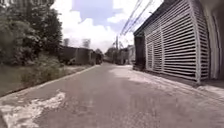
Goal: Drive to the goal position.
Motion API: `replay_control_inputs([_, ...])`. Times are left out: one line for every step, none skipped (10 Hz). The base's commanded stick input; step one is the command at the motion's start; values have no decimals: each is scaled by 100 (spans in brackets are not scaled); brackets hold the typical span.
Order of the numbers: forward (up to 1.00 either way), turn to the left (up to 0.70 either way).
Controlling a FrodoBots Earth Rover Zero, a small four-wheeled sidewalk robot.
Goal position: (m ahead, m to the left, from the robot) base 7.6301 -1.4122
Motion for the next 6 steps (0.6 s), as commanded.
replay_control_inputs([100,0])
replay_control_inputs([100,0])
replay_control_inputs([100,0])
replay_control_inputs([100,0])
replay_control_inputs([100,0])
replay_control_inputs([100,0])
